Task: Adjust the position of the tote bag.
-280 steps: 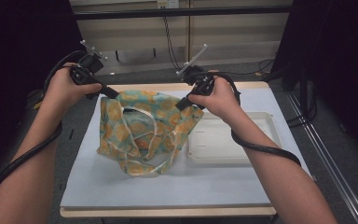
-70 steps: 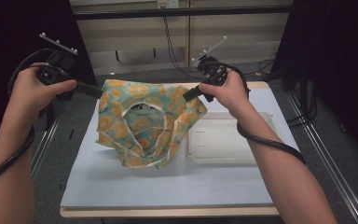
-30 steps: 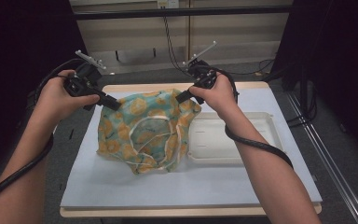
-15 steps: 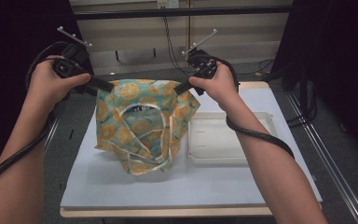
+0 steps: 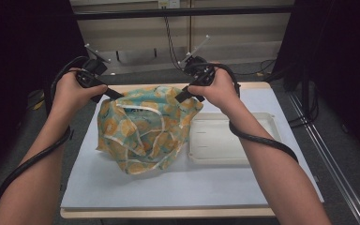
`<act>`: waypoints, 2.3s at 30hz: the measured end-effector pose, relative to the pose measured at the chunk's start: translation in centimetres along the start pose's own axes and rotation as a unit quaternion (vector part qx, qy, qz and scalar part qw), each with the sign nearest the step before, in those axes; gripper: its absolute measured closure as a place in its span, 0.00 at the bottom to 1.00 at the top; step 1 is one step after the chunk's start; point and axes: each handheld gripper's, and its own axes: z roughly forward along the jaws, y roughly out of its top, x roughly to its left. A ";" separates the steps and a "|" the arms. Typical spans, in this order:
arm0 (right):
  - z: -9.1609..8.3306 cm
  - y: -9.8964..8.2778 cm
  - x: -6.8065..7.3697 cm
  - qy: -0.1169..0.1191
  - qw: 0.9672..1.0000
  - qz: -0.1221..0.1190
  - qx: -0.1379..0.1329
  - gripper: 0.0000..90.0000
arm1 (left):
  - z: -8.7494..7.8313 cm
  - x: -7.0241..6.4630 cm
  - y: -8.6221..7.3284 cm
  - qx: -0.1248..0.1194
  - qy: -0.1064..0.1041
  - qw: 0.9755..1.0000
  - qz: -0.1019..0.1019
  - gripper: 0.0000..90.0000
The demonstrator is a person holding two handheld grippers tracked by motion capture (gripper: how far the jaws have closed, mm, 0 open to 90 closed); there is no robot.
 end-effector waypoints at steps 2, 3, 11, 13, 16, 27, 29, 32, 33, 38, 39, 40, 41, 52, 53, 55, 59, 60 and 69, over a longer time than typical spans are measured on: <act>-0.8 0.0 0.3 -0.006 1.000 -0.017 -0.003 0.67 | 0.1 0.0 0.0 0.000 0.001 1.000 0.000 1.00; -1.2 0.0 0.5 -0.008 1.000 -0.022 -0.008 0.65 | 0.0 0.0 0.0 0.004 -0.001 1.000 0.006 1.00; -1.2 0.7 2.2 0.014 0.999 -0.044 0.000 0.71 | 0.2 -0.3 0.0 -0.002 0.000 1.000 -0.003 1.00; -0.9 1.0 2.4 0.020 0.999 -0.041 0.006 0.71 | 0.2 -0.1 0.0 0.002 -0.003 1.000 0.001 1.00; -0.1 1.1 2.6 0.025 0.999 -0.039 0.014 0.67 | 0.2 -0.1 0.0 0.004 -0.006 1.000 0.002 1.00; 2.5 1.3 2.8 0.012 1.000 0.001 0.025 0.68 | 0.5 0.0 0.0 0.001 -0.013 1.000 0.015 1.00; 2.5 1.3 2.7 0.005 1.000 0.009 0.025 0.78 | 0.5 0.1 0.0 -0.001 -0.014 1.000 0.016 1.00; 2.5 1.4 2.4 -0.005 0.999 0.018 0.025 0.90 | 0.7 0.1 0.0 0.001 -0.015 1.000 0.020 0.99; 2.4 1.3 2.3 -0.007 0.999 0.020 0.026 0.94 | 0.7 0.0 0.0 -0.002 -0.016 1.000 0.017 0.99; 2.0 1.4 2.0 -0.008 0.999 0.024 0.026 1.00 | 0.6 -0.1 0.2 -0.001 -0.016 1.000 0.026 0.99; 1.9 1.4 2.0 -0.009 0.999 0.023 0.028 1.00 | 0.6 0.0 0.2 -0.003 -0.015 1.000 0.025 0.99; 1.8 1.5 2.0 -0.006 0.999 0.019 0.030 1.00 | 0.5 0.0 0.2 -0.006 -0.015 1.000 0.021 0.99; 1.6 1.5 2.0 -0.006 0.999 0.021 0.029 1.00 | 0.4 0.0 0.2 -0.007 -0.015 1.000 0.022 0.99; -1.5 2.5 1.8 0.030 0.999 0.038 -0.008 1.00 | -0.2 0.5 0.3 -0.025 -0.018 0.999 0.026 1.00; -1.7 2.7 1.8 0.028 0.999 0.037 -0.012 1.00 | -0.2 0.6 0.3 -0.026 -0.018 0.999 0.025 1.00; -1.8 3.2 1.7 0.028 0.999 0.035 -0.016 1.00 | -0.2 0.8 0.3 -0.030 -0.014 0.999 0.022 1.00; -1.4 4.0 1.5 0.032 0.998 0.045 -0.034 1.00 | -0.3 1.3 0.3 -0.030 -0.007 0.999 0.016 1.00; -1.2 4.1 1.5 0.031 0.998 0.043 -0.036 1.00 | -0.3 1.4 0.2 -0.026 -0.007 1.000 0.012 1.00; 1.4 3.8 0.7 0.038 0.997 0.059 -0.027 1.00 | 0.6 1.7 -0.8 -0.017 -0.013 1.000 0.020 0.85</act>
